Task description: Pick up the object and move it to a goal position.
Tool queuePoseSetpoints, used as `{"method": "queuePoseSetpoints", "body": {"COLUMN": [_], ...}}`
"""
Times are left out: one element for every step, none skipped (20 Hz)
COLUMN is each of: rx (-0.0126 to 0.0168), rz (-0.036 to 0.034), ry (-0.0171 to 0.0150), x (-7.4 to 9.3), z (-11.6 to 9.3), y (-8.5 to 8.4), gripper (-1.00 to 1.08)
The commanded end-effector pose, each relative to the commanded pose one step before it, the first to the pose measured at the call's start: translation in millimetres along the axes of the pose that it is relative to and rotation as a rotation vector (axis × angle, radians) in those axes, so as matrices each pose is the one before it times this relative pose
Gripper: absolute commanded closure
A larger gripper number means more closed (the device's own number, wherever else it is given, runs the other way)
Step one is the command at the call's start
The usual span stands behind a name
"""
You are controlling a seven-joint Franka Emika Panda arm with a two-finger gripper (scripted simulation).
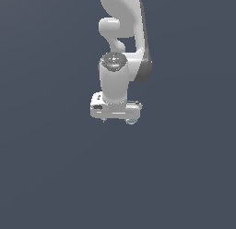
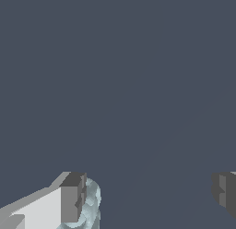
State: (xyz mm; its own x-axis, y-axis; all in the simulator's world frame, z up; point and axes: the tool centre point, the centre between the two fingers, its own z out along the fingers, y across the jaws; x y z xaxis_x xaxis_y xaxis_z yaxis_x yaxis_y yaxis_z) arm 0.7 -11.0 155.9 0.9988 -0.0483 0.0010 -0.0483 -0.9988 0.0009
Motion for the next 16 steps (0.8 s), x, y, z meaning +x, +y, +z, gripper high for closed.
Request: {"method": "queuePoseSetpoints", "body": {"rx": [-0.00002,-0.00006,-0.00006,-0.00005,-0.00005,-0.00004,-0.00003,-0.00002,0.00000,0.00002,0.00004,0.00006,0.00008,0.00009,0.00010,0.00010], "rz": [-0.00554,-0.00267,-0.00293,-0.00316,-0.00352,-0.00384,-0.00414,-0.00448,-0.00483,-0.00517,-0.00526,-0.00493,-0.00463,-0.00437,-0.00403,-0.00372], "ry": [-0.00052,0.00004,0.00001,-0.00002,-0.00003,-0.00002,-0.00001,-0.00002,-0.00002,-0.00002,-0.00002,-0.00002,-0.00002,-0.00002,-0.00002,-0.00002], "x": [-5.25,-2.78,-3.13,-3.50,-3.88,-4.28,-4.70,-5.13,-5.59,-6.06,-6.23,-5.96,-5.66,-5.34,-5.01,-4.66], "z": [4.53,2.27,2.51,2.76,2.99,3.21,3.42,3.62,3.82,4.00,3.98,3.67,3.38,3.09,2.82,2.56], "y": [-6.01,-3.04,-3.31,-3.57,-3.90,-4.21,-4.49,-4.77,-5.05,-5.30,-5.29,-4.88,-4.50,-4.16,-3.78,-3.44], "gripper": [-0.92,-0.92,-0.92,-0.92,-0.92,-0.92,-0.92,-0.92,-0.92,-0.92,-0.92,-0.92,-0.92,-0.92,-0.92,-0.92]}}
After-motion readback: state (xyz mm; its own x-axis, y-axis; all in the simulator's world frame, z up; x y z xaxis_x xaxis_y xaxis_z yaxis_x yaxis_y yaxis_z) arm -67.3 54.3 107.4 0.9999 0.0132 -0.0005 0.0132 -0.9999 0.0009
